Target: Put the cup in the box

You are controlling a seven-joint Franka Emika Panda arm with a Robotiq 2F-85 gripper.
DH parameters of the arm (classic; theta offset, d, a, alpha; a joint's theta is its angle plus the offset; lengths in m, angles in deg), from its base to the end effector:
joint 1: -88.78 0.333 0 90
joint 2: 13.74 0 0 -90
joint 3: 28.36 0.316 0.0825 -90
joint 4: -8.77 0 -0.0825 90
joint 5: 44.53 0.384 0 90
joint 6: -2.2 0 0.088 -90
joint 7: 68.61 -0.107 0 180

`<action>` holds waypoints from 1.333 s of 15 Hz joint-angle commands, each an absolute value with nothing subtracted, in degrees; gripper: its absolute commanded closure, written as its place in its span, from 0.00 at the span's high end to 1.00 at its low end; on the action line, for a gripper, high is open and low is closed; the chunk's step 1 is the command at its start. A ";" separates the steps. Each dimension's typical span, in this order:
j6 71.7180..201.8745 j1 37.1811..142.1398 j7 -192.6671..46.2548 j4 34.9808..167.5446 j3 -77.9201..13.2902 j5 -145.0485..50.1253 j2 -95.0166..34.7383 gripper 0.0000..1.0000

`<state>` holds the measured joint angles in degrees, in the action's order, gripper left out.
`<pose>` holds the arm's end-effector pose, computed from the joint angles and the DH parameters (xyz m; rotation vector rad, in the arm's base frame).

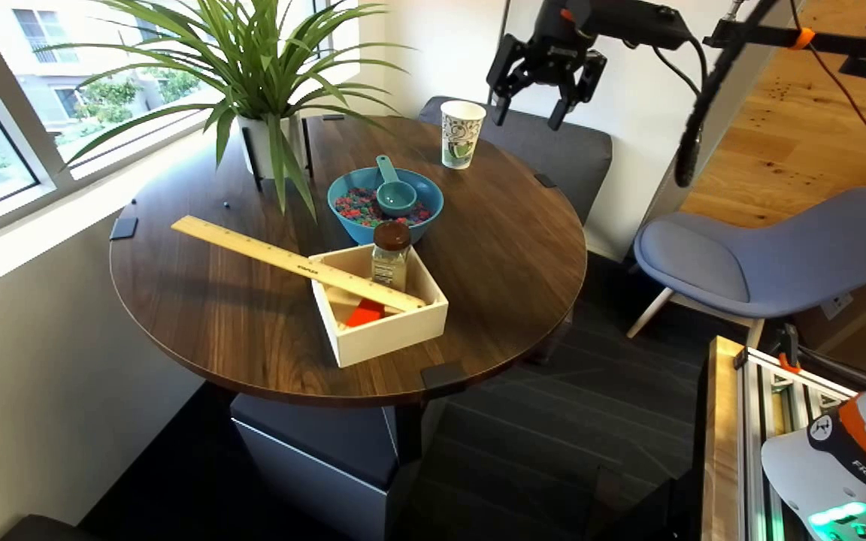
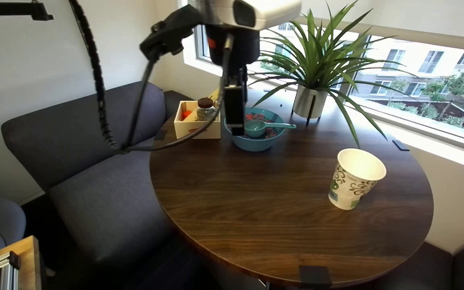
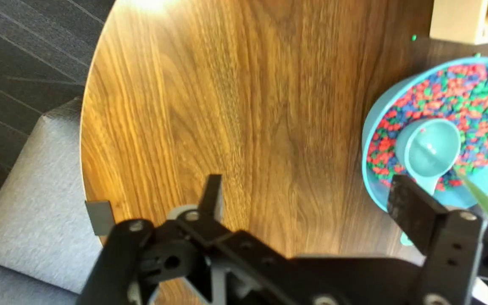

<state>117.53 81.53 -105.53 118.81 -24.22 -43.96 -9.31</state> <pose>0.5540 -0.0285 0.5398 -2.8911 1.0584 -0.2485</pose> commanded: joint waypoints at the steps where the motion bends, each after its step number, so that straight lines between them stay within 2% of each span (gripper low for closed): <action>1: 112.99 82.69 -95.40 104.17 -27.94 -41.76 -20.68 1.00; 5: 104.10 81.41 -79.77 90.77 -30.09 -34.69 -29.53 1.00; 6: 109.58 82.73 -84.90 98.69 -30.70 -37.22 -24.45 1.00; 11: 108.73 82.91 -84.03 96.97 -31.26 -36.85 -25.57 1.00; 16: 129.29 81.26 -76.62 97.23 -31.81 -34.42 -29.43 1.00; 20: 132.07 79.73 -68.43 96.67 -31.54 -33.39 -32.91 1.00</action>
